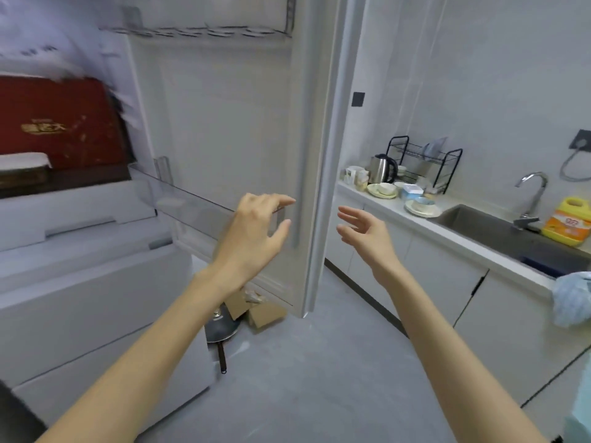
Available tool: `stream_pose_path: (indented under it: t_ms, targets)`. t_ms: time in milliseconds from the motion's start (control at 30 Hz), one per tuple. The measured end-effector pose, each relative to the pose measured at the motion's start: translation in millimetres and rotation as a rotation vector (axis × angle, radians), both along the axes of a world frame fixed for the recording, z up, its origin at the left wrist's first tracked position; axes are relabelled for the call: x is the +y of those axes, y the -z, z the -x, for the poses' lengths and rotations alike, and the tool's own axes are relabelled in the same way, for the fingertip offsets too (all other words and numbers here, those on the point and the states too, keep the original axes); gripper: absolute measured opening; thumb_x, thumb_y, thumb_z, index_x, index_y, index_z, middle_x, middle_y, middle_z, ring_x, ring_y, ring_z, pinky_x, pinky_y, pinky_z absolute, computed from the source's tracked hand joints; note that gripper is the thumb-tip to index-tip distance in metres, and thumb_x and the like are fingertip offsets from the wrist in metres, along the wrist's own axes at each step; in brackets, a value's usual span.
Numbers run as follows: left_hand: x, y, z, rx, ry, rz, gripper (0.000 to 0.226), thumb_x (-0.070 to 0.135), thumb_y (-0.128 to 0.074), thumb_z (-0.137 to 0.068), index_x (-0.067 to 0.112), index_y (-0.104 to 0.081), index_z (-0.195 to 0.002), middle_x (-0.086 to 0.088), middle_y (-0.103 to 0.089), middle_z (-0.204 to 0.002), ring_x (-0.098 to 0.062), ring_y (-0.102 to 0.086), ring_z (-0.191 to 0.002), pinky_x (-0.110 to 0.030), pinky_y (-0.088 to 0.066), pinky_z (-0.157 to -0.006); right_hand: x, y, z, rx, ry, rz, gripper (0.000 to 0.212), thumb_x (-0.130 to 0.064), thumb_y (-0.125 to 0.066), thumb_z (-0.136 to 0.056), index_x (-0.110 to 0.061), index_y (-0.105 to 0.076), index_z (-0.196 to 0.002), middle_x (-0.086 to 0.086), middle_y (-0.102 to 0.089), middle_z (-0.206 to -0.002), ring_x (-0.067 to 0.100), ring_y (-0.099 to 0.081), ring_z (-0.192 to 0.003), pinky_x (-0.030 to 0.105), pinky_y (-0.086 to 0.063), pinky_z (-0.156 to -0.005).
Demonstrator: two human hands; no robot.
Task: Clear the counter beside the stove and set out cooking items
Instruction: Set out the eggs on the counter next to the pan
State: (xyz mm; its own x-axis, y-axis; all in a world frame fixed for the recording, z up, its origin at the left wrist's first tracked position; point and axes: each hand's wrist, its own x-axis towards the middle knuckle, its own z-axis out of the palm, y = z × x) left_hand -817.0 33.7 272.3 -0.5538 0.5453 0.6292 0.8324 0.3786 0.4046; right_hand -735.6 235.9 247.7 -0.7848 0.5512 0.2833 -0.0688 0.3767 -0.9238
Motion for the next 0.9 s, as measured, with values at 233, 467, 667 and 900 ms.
stream_pose_path:
  t_ms: [233,467,667,900]
  targets:
    - [-1.5,10.4,16.0,-0.076,-0.172,0.078,0.034,0.022,-0.056,-0.093,0.023,-0.057,-0.127,0.01,-0.063,-0.119,-0.013,-0.049,-0.112,-0.025,-0.039,-0.093,4.4,2.6,42.2,0.043,-0.059,0.034,0.05,-0.001,-0.057,-0.09,-0.012,-0.047,-0.138,-0.003,-0.057,-0.125,-0.003,-0.057,-0.098,0.008,-0.049,-0.076]
    - [-18.6,14.5,7.4,-0.059,-0.296,0.063,0.031,0.022,-0.057,-0.092,0.023,-0.061,-0.123,0.007,-0.064,-0.119,-0.017,-0.043,-0.115,-0.024,-0.036,-0.087,-6.7,13.1,41.7,0.09,-0.088,0.044,0.045,0.002,-0.055,-0.084,-0.017,-0.055,-0.125,-0.005,-0.062,-0.114,0.007,-0.062,-0.096,0.023,-0.051,-0.082]
    - [-55.8,11.0,-15.7,0.109,-0.39,-0.064,0.03,0.012,-0.062,-0.087,0.017,-0.064,-0.117,0.001,-0.067,-0.113,-0.022,-0.051,-0.108,-0.032,-0.038,-0.093,-45.1,15.0,27.4,0.134,-0.24,0.037,0.036,0.007,-0.055,-0.083,-0.017,-0.065,-0.108,-0.007,-0.07,-0.101,0.003,-0.067,-0.081,0.014,-0.05,-0.067]
    - [-110.3,5.1,-39.3,0.185,-0.43,-0.112,0.037,0.014,-0.059,-0.09,0.018,-0.057,-0.126,0.001,-0.062,-0.118,-0.016,-0.053,-0.11,-0.034,-0.044,-0.099,-106.1,12.8,22.0,0.048,-0.551,-0.02,0.046,0.015,-0.046,-0.082,-0.013,-0.068,-0.113,-0.003,-0.07,-0.113,0.01,-0.07,-0.096,0.02,-0.053,-0.079]
